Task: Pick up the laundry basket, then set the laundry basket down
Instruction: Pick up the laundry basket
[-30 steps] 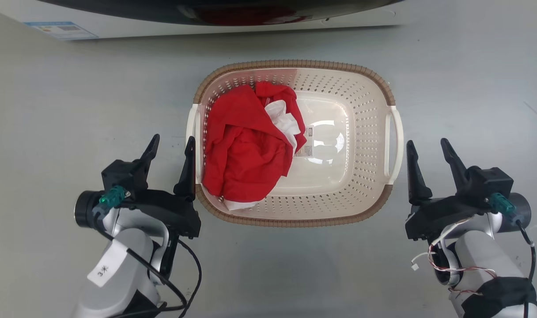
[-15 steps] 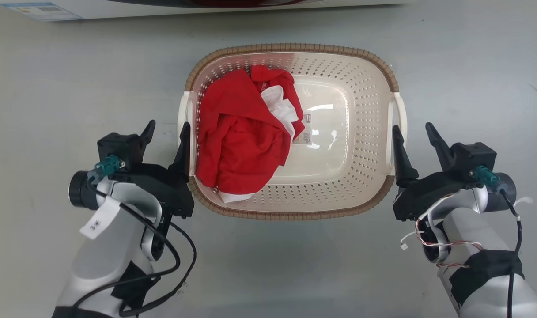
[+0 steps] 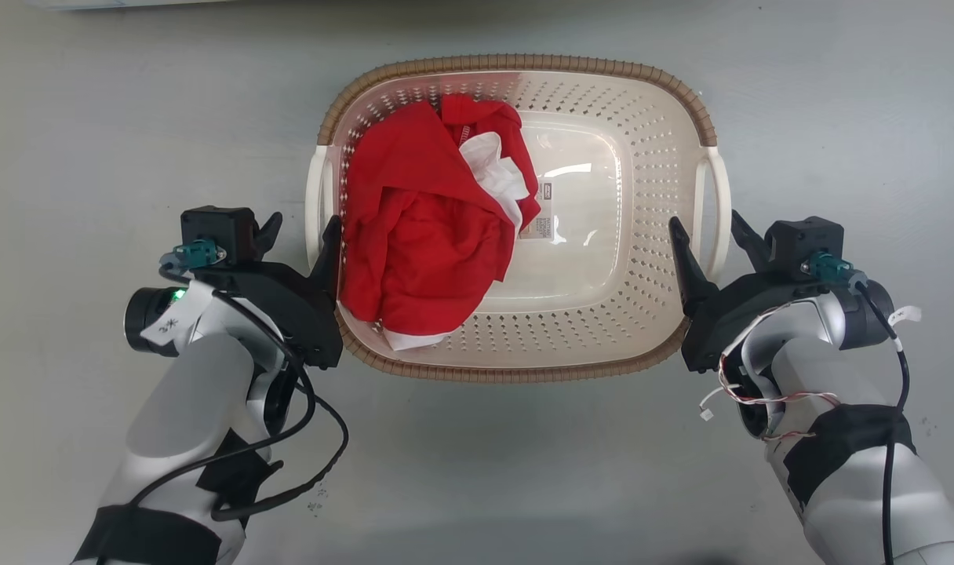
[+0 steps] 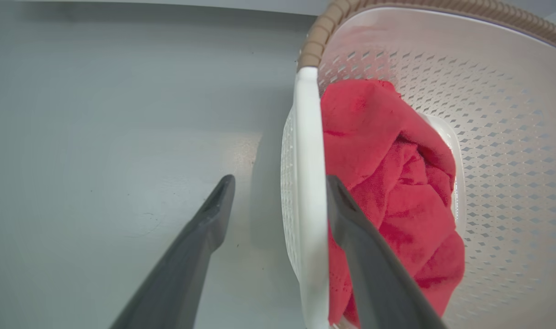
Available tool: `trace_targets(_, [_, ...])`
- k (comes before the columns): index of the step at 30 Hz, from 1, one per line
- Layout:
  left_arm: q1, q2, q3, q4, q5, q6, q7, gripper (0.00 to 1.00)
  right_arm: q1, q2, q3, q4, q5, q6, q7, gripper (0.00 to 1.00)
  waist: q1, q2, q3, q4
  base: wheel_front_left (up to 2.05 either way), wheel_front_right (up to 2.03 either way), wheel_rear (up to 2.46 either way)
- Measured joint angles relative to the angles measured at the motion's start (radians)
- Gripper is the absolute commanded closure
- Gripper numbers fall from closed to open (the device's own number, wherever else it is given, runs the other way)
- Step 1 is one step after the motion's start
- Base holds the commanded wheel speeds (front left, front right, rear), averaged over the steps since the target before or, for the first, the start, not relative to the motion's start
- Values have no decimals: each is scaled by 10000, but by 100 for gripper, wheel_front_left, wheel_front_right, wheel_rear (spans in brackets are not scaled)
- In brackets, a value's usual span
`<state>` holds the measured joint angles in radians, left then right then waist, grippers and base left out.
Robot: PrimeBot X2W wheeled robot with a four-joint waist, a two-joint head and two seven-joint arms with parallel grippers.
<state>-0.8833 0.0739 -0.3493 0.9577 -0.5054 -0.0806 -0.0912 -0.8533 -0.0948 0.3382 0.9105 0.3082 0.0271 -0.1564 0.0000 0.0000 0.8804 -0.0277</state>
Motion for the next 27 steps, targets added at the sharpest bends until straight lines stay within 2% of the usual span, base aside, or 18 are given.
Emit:
trace_targets(15, [-720,-157,65,1302,-466,-253,754,0,-863,148,211,1106,10,219,326,0,0,0,229,-33,0,0,0])
trace_targets(16, [-763,-163,63,1356,-493,-259,834,4,-884,153,221,1170,10,234,324,0,0,0,237,-33,0,0,0])
trace_targets(18, [-808,-190,59,1442,-527,-276,909,21,-954,163,245,1304,17,276,324,0,0,0,252,-37,0,0,0])
trace_targets(20, [-861,-240,56,1559,-568,-345,995,78,-1039,167,261,1367,73,318,320,0,0,-1,263,-44,0,0,0])
trace_targets(21, [-915,-268,59,1628,-581,-347,1074,100,-1075,173,267,1400,86,359,320,0,0,0,270,-49,0,0,0])
trace_targets(22, [-942,-290,81,1666,-650,-351,1074,100,-1113,176,280,1450,94,370,318,31,0,0,277,-54,0,0,0])
trace_targets(23, [-962,-307,82,1703,-662,-353,1097,100,-1157,178,290,1503,100,408,318,100,0,0,283,-59,0,0,0])
trace_targets(27, [-1035,-362,119,1908,-777,-426,1160,100,-1280,345,332,1695,192,479,226,100,0,-1,284,-78,0,0,0])
